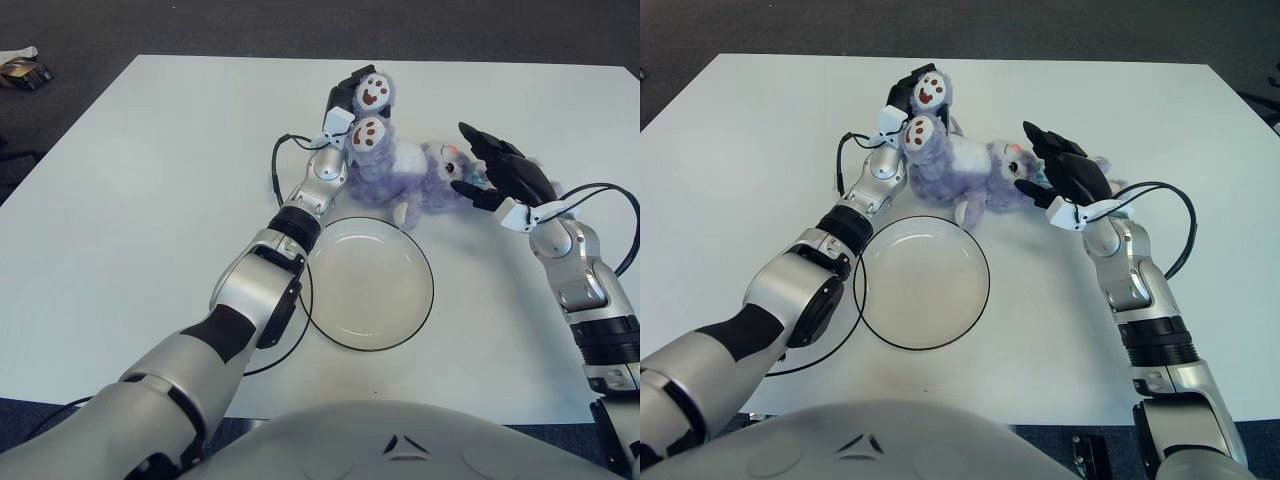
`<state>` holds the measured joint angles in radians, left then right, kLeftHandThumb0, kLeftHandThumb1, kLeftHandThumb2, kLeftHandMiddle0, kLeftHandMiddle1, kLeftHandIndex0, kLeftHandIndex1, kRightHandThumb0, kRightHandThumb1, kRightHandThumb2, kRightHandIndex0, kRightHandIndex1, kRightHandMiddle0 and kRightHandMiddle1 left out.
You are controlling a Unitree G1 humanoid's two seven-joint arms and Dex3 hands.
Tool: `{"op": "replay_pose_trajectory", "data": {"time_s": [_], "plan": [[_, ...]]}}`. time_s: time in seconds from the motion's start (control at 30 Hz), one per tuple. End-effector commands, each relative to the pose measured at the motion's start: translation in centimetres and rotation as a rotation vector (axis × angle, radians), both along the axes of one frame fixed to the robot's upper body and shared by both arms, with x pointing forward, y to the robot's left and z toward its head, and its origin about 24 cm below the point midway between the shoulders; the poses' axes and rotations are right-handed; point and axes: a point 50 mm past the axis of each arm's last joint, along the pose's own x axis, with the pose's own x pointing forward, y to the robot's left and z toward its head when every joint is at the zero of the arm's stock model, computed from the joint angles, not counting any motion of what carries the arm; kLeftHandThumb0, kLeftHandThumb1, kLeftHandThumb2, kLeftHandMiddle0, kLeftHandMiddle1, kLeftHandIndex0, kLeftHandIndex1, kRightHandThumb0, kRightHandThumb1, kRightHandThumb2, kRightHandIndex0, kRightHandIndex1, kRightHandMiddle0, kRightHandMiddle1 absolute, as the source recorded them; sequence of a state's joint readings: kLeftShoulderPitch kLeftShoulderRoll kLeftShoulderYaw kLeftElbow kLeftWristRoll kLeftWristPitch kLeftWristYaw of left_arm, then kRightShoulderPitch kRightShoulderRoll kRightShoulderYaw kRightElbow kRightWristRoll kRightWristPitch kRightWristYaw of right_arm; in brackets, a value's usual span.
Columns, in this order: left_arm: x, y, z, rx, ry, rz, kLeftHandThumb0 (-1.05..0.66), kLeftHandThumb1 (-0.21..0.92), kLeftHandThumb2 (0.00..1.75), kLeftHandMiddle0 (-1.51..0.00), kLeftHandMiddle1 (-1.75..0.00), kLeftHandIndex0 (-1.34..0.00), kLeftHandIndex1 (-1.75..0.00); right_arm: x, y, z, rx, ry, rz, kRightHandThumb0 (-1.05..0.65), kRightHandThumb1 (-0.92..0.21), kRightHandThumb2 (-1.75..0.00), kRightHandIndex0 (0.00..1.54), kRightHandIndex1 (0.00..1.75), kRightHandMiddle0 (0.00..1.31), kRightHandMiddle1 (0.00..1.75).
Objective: Put the doll into the plate.
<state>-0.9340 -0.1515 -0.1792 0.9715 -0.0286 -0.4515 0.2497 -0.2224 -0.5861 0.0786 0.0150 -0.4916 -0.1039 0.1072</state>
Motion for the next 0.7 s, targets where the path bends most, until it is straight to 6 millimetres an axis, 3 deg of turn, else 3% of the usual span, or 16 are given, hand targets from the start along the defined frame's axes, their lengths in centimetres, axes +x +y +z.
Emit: {"op": "replay_pose_trajectory", "data": {"time_s": [0.0,0.4,0.5,0.67], "plan": [[-2.68,-6.58,1.89,-0.109,-0.004,-0.161,0.53,0.17,1.5,-0.73,-1.75,-0.99,-1.75,0.7,0.46,-0.34,-0.006,0.008,0.015,-1.05,-0.92,-0.31,0.0,0.0,0.01,0.01],[-2.83,-6.84,1.93,-0.119,0.0,-0.179,0.53,0.17,1.5,-0.73,-1.75,-1.0,-1.75,1.39,0.56,-0.6,0.018,0.098,0.024,-1.05,-0.92,-0.3,0.0,0.0,0.0,0.03],[-2.85,-6.87,1.95,-0.118,-0.001,-0.181,0.53,0.17,1.5,-0.73,-1.75,-1.0,-1.75,1.56,0.67,-0.61,0.039,0.124,0.028,-1.05,-0.92,-0.29,0.0,0.0,0.0,0.08],[-2.88,-6.91,2.0,-0.118,-0.003,-0.185,0.53,0.17,1.5,-0.73,-1.75,-0.99,-1.75,1.67,0.81,-0.54,0.097,0.193,0.034,-1.05,-0.92,-0.26,0.05,0.02,0.0,0.38]]}}
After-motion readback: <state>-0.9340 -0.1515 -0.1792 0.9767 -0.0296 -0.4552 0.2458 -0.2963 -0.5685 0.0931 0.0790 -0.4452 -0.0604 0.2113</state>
